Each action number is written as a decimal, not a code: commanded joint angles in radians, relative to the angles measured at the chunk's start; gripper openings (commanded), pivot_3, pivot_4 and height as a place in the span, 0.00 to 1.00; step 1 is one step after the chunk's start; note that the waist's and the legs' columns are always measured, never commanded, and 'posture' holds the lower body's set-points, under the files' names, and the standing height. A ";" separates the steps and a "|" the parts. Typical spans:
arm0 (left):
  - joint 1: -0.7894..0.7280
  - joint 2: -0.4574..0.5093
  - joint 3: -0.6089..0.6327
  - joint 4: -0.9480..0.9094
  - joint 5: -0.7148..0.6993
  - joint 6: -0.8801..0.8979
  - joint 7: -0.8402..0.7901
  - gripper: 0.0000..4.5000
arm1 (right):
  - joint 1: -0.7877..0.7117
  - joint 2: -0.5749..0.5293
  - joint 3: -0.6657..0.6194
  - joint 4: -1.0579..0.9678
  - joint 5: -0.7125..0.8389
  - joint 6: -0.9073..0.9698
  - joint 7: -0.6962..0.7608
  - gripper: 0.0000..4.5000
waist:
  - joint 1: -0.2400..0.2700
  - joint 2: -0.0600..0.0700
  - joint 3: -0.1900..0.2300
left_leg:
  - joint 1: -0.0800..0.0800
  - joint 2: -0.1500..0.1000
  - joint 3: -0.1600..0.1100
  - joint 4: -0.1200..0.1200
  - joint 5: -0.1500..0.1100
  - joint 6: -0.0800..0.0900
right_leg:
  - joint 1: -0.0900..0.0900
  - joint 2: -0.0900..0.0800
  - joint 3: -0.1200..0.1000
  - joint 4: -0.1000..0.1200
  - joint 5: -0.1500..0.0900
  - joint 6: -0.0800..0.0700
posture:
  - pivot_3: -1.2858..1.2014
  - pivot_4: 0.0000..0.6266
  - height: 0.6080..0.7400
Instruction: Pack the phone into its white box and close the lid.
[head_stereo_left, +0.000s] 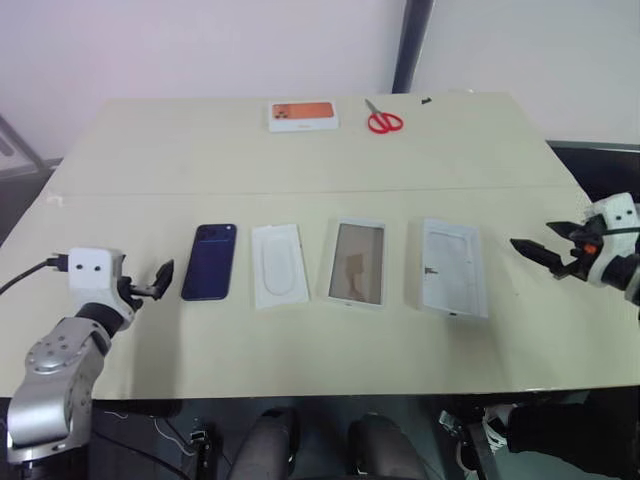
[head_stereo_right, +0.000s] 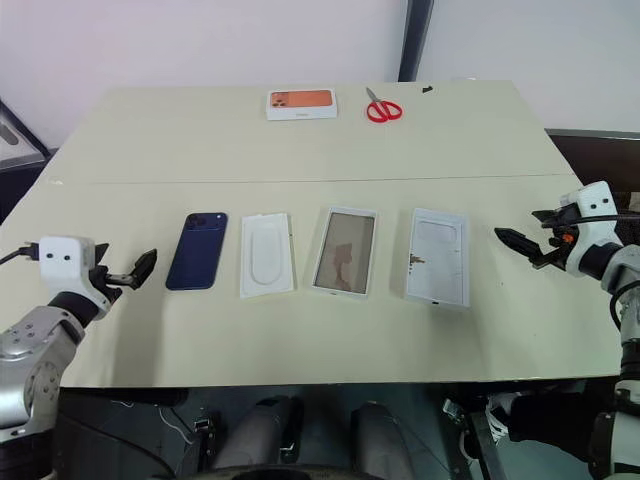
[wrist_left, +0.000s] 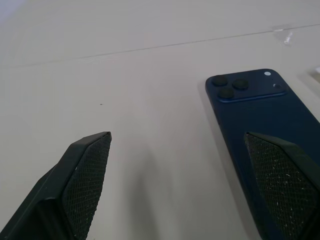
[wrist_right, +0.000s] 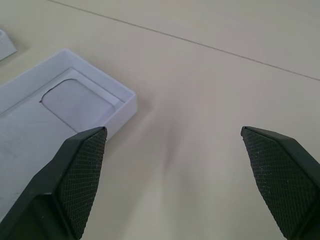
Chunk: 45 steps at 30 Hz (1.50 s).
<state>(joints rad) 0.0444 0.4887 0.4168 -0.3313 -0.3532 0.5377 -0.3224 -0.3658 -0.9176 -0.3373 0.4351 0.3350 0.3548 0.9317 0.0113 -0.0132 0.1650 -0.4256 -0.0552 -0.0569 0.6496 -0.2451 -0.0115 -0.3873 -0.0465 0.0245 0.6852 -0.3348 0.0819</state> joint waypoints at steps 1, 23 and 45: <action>-0.004 0.001 0.006 -0.026 0.001 -0.021 0.002 0.99 | -0.004 -0.008 -0.016 -0.029 0.009 -0.015 0.003 1.00 | -0.001 0.000 0.000 | 0.000 0.000 0.000 0.000 0.000 0.000 | 0.000 0.000 0.000 0.000 0.000 0.000 | 0.52 0.24 1.00; -0.146 -0.111 -0.293 -0.169 -0.041 0.170 0.032 0.99 | 0.002 0.198 0.209 -0.623 0.052 0.170 -0.123 1.00 | 0.001 0.000 0.000 | 0.000 0.000 -0.001 0.001 0.000 0.000 | 0.000 0.000 0.000 0.000 0.000 0.000 | 0.52 0.24 1.00; -0.526 -0.392 -0.027 -0.086 -0.179 1.043 0.328 0.99 | -0.031 0.241 0.407 -0.845 0.026 0.197 -0.089 1.00 | 0.000 -0.001 0.000 | -0.001 0.000 -0.001 0.003 0.001 -0.002 | -0.001 0.002 -0.001 0.002 0.000 0.000 | 0.52 0.24 1.00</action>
<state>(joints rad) -0.4619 0.1049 0.3623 -0.4280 -0.5494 1.5327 -0.0063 -0.3728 -0.6597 0.0754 -0.3706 0.3633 0.5784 0.8322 0.0112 -0.0145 0.1653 -0.4260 -0.0556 -0.0583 0.6525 -0.2437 -0.0140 -0.3877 -0.0448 0.0236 0.6872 -0.3348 0.0823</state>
